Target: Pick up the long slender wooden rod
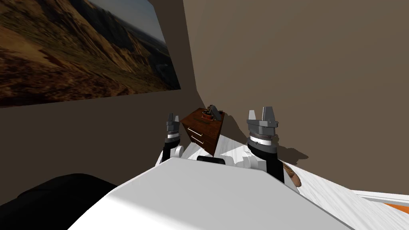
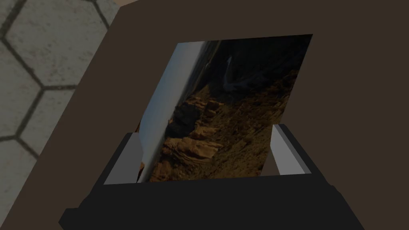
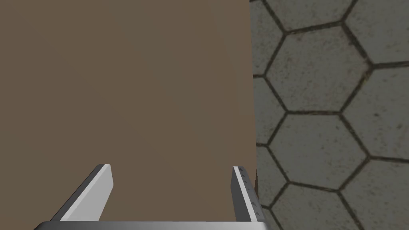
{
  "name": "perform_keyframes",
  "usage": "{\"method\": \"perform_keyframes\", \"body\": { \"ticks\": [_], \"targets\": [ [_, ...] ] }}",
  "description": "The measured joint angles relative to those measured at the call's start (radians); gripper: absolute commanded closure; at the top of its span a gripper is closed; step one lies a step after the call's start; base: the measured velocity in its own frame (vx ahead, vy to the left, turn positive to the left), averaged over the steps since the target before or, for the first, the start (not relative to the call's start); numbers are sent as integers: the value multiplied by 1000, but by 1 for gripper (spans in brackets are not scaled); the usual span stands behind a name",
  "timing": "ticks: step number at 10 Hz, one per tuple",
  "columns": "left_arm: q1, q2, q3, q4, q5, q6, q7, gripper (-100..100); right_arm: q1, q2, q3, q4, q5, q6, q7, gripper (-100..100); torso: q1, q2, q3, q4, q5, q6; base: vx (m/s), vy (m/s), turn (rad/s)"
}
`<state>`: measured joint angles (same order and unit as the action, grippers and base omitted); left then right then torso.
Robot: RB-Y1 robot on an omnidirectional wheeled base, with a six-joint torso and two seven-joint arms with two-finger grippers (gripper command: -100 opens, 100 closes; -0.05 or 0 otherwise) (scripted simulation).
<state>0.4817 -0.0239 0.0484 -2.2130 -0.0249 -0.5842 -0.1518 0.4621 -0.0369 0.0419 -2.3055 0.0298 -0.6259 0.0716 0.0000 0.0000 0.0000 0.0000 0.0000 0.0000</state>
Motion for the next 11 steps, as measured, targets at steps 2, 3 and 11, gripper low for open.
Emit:
{"method": "perform_keyframes", "body": {
  "ticks": [2, 3, 11],
  "targets": [
    [-30, 46, -2, 20, 8, 19, 1, -100, 0, 0, 0, 0, 0, 0, 0, 0, 1, 3, 1, 1, 0, 0, -61, 21, -141],
    [-50, 73, -3, 37, 16, 32, 2, -100, 0, 0, 0, 0, 0, 0, 0, 0, 2, 4, 2, 1, 0, 0, -77, 39, -186],
    [-265, 173, -37, 186, 76, 198, 1, -100, 0, 0, 0, 0, 0, 0, 0, 0, 3, 4, 2, 1, 1, 0, -64, 32, -169]
  ]
}}
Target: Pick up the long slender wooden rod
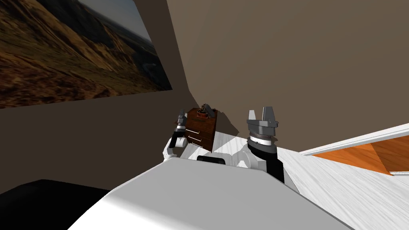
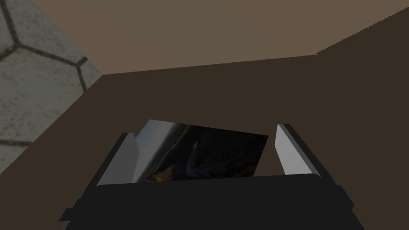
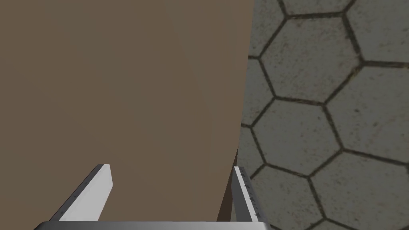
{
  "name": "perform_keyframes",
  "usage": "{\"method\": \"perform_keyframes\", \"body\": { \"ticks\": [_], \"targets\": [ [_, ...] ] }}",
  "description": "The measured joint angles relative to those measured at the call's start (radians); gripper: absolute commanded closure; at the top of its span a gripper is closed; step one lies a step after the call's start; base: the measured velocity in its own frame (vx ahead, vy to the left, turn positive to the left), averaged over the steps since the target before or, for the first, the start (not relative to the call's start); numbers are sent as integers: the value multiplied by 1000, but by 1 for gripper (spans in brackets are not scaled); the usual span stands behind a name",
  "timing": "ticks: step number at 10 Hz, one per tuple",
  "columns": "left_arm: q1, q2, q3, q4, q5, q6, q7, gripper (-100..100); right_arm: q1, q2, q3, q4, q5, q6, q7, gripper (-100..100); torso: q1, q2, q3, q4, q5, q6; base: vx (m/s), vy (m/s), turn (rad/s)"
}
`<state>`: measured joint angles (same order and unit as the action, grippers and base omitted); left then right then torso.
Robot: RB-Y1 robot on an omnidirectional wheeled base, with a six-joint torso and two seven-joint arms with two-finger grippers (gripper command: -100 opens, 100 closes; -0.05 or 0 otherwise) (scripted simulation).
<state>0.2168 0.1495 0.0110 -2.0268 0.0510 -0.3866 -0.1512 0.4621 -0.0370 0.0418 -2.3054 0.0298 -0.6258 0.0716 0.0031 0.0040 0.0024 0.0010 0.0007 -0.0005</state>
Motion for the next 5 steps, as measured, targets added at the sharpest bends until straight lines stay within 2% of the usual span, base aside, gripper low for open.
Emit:
{"method": "perform_keyframes", "body": {
  "ticks": [1, 4, 5],
  "targets": [
    [-34, 6, -7, 20, 9, 34, -2, -100, 0, 0, 0, 0, 0, 0, 0, 0, -1, 0, 0, 0, 0, 1, -54, 26, -118],
    [-101, 30, -17, 76, 34, 93, 4, -100, 0, 0, 0, 0, 0, 0, 0, 0, -1, -1, -1, 0, 0, 0, -57, 29, -192],
    [-140, 42, -18, 114, 48, 118, 6, -100, 0, 0, 0, 0, 0, 0, 0, 0, 0, -1, -1, 0, 0, 1, -49, 33, -129]
  ]
}}
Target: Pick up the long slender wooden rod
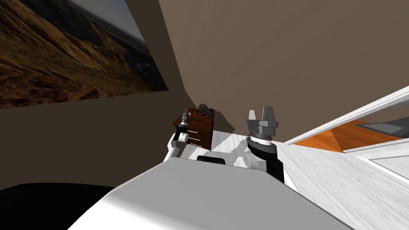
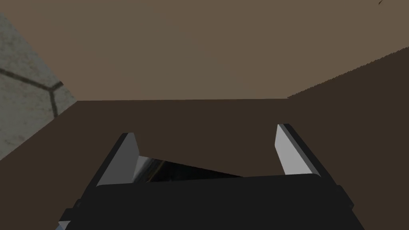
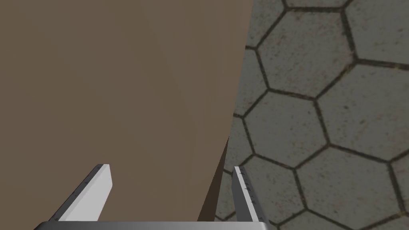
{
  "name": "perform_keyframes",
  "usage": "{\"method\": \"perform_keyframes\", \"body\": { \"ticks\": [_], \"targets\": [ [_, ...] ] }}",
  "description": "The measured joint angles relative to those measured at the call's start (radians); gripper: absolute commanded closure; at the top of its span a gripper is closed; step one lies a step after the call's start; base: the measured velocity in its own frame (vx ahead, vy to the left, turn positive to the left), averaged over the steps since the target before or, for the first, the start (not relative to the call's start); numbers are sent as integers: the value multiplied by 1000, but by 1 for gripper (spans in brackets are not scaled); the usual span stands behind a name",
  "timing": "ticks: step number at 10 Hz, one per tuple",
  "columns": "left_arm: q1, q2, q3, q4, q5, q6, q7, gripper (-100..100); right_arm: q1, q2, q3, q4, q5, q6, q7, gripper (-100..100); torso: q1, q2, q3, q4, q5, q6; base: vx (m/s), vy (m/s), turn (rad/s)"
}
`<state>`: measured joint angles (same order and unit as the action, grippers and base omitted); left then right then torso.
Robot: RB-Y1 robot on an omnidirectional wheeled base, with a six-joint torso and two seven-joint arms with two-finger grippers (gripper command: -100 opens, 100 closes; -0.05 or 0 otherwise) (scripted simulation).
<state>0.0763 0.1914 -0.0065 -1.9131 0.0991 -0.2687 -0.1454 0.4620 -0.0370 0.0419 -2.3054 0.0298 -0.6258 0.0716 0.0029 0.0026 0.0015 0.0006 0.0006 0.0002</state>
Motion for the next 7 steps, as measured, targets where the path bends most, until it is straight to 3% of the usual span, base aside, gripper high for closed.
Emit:
{"method": "perform_keyframes", "body": {
  "ticks": [5, 7],
  "targets": [
    [-146, 20, -23, 109, 42, 137, -1, -100, 0, 0, 0, 0, 0, 0, 0, 0, 0, 0, 0, 0, 0, -1, -61, 31, -208],
    [-193, 33, -33, 155, 63, 193, 2, -100, 0, 0, 0, 0, 0, 0, 0, 0, 1, 0, 0, 0, 0, -1, -38, 24, -62]
  ]
}}
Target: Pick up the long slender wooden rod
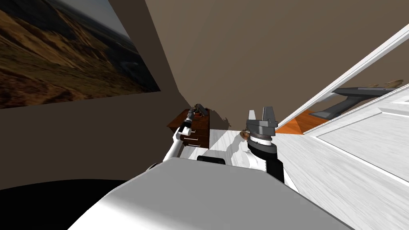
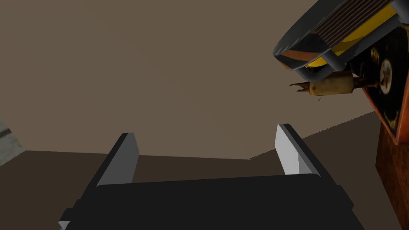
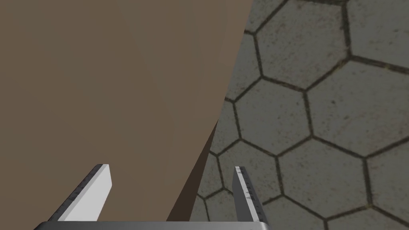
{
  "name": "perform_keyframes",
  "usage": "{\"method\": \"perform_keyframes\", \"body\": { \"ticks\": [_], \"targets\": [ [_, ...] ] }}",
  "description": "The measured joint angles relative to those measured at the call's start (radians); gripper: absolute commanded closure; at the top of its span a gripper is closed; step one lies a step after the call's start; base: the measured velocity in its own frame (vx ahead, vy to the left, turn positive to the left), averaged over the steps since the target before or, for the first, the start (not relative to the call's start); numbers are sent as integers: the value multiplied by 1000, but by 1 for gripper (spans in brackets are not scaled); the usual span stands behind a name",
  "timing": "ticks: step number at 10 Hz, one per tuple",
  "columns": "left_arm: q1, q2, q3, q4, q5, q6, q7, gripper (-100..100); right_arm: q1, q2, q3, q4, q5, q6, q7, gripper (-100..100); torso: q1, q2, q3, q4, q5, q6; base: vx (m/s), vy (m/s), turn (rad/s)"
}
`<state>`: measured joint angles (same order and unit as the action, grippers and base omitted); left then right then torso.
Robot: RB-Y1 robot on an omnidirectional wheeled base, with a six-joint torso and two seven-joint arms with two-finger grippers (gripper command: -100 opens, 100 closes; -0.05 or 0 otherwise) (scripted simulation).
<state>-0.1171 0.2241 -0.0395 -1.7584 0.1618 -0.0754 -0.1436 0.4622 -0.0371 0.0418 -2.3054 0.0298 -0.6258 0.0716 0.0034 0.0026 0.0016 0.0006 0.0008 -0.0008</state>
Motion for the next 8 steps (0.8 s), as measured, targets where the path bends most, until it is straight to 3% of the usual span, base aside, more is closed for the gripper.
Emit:
{"method": "perform_keyframes", "body": {
  "ticks": [8],
  "targets": [
    [-197, 47, -16, 176, 69, 212, 13, -100, 0, 0, 0, 0, 0, 0, 0, 0, 0, -1, -1, 0, 0, 0, -44, 26, -178]
  ]
}}
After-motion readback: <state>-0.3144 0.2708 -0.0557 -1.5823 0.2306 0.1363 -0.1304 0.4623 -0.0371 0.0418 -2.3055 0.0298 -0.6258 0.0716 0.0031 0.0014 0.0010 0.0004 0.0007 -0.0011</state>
